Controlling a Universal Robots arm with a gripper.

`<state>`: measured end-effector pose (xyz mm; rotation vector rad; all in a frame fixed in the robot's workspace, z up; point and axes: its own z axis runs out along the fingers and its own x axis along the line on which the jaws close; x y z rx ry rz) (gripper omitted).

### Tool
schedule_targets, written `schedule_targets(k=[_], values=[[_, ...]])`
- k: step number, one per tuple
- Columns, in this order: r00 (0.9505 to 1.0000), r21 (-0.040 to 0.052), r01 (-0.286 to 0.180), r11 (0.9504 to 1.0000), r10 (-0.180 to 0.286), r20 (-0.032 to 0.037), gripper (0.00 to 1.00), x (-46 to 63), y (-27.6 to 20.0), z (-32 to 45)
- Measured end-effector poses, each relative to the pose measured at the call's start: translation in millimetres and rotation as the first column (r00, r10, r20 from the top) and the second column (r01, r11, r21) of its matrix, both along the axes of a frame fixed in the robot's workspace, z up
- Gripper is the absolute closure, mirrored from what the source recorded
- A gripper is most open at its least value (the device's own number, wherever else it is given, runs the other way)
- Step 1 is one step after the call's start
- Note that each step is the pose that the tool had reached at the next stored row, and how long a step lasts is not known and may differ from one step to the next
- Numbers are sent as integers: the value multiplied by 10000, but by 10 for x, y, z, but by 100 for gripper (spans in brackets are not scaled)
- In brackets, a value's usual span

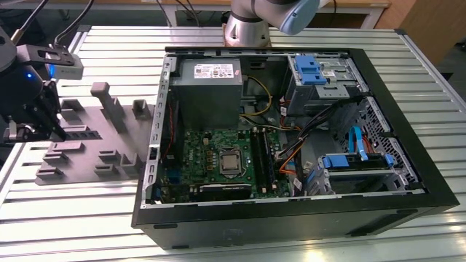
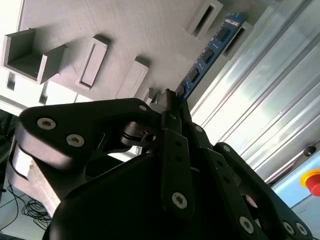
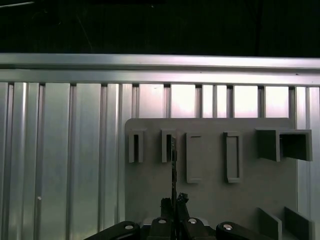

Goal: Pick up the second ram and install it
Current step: 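Pick up the second ram and move it above second insertion slot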

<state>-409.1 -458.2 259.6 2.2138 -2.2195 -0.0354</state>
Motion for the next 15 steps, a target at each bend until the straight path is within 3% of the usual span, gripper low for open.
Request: schedule_targets(k=[15], values=[[10000,-1,0,10000,0,-1,86,0,0,54]])
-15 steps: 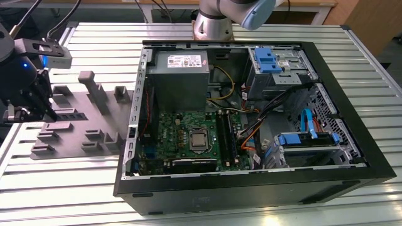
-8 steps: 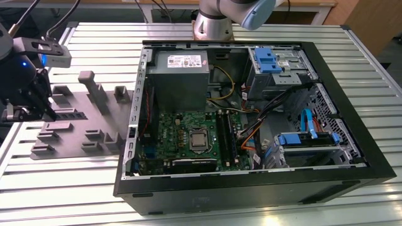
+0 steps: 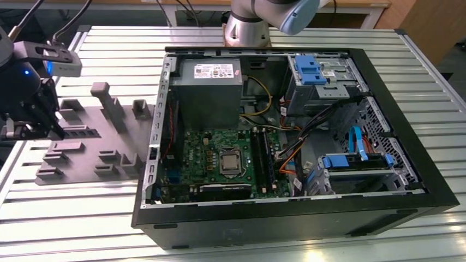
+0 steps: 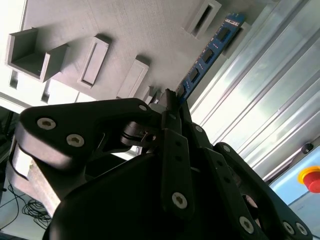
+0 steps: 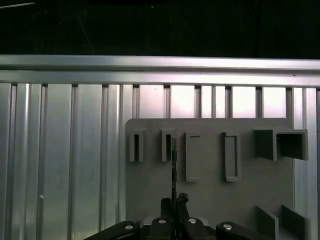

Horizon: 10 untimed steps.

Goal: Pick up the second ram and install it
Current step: 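Pick up the second ram and move it above second insertion slot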

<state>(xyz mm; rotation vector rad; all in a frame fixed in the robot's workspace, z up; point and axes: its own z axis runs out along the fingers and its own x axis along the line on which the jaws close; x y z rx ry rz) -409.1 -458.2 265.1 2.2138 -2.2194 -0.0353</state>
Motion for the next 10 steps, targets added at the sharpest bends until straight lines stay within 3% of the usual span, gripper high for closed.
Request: schedule_targets(k=[10], values=[[10000,1,0,10000,0,1,86,0,0,26]])
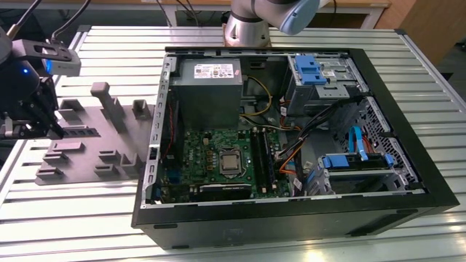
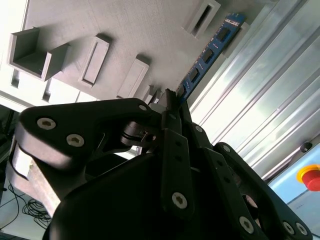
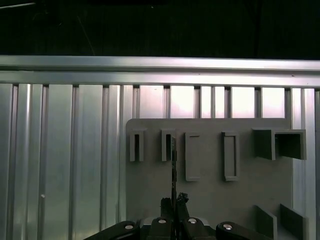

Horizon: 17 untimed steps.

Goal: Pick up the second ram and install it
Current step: 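Pick up the second ram and move it above second insertion slot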

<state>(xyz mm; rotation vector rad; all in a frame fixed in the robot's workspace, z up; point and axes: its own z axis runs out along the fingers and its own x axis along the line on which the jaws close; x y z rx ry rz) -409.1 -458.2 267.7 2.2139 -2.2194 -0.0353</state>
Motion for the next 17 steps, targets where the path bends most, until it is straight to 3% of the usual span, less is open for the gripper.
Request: schedule_targets(k=[17], values=[[10000,-1,0,10000,0,-1,86,0,0,45]])
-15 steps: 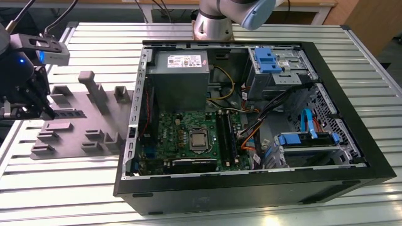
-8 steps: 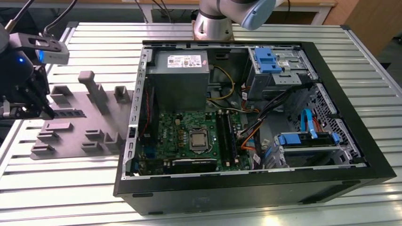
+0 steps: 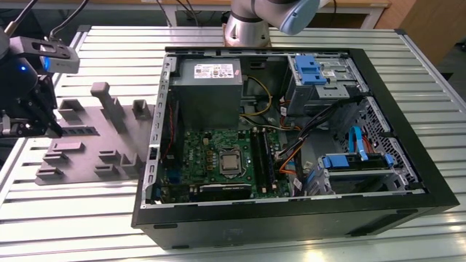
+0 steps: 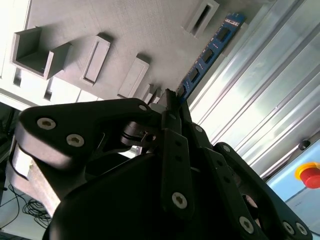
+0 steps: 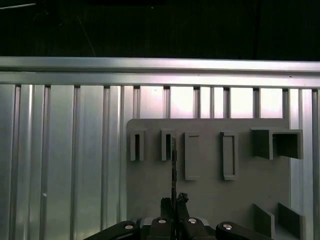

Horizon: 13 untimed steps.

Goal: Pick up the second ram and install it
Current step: 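Pick up the second ram and move it above second insertion slot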

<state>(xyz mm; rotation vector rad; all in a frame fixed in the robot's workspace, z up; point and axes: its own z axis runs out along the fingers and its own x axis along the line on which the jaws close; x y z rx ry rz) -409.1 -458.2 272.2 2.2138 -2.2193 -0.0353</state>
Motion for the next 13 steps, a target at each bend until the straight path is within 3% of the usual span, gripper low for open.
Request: schedule_targets(k=[13], values=[[10000,1,0,10000,0,1,86,0,0,69]])
